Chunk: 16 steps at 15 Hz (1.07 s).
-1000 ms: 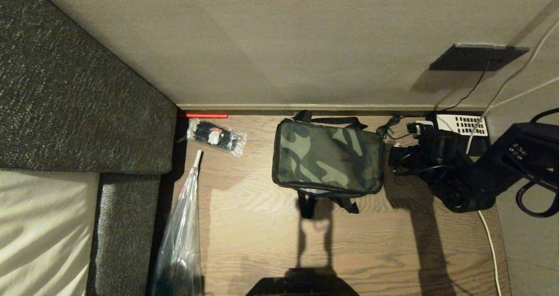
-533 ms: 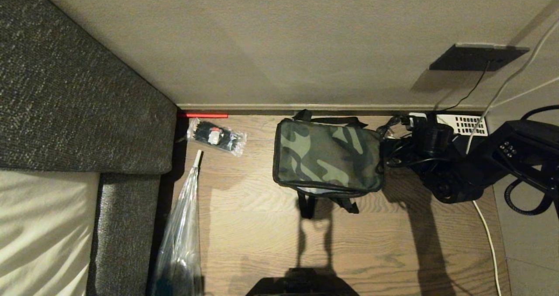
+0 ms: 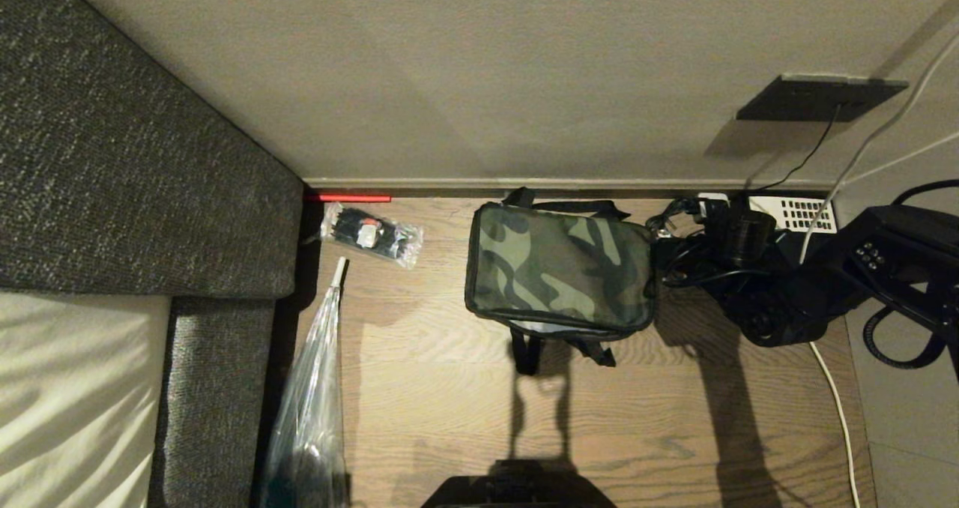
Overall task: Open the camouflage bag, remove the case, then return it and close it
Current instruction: Open the top of the storage box
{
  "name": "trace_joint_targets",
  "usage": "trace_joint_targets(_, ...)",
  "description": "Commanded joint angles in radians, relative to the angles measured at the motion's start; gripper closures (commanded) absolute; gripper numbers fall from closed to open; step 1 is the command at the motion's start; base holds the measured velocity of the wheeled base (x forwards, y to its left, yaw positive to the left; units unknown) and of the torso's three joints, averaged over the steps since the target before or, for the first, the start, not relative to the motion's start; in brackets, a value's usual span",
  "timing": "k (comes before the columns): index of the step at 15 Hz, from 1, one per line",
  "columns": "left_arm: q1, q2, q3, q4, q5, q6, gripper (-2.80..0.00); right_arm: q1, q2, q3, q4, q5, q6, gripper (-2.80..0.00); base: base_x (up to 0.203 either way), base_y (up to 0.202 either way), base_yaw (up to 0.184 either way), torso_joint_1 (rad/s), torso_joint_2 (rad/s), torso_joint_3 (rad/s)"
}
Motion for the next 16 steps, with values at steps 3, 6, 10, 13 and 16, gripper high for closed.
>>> trace_joint_targets(3,0.000,0.000,0.000,0.000,0.000,0.000,0.00,-0.001,-0.023,0.044,0.000,0.001,0.003,-2.80,0.000,0.000,0.000,0.000,0.00,0.000)
trace_joint_targets(6,0.000,0.000,0.000,0.000,0.000,0.000,0.00,-0.015,-0.099,0.190,-0.010,0.034,0.002,-2.80,0.000,0.000,0.000,0.000,0.00,0.000)
trace_joint_targets(10,0.000,0.000,0.000,0.000,0.000,0.000,0.00,-0.071,-0.193,0.306,-0.002,0.079,0.006,-2.80,0.000,0.000,0.000,0.000,0.00,0.000)
trace_joint_targets(13,0.000,0.000,0.000,0.000,0.000,0.000,0.00,-0.084,-0.252,0.318,0.033,0.100,0.074,-2.80,0.000,0.000,0.000,0.000,0.00,0.000)
trace_joint_targets(16,0.000,0.000,0.000,0.000,0.000,0.000,0.00,-0.029,-0.307,0.323,0.137,0.185,0.217,-2.80,0.000,0.000,0.000,0.000,0.00,0.000)
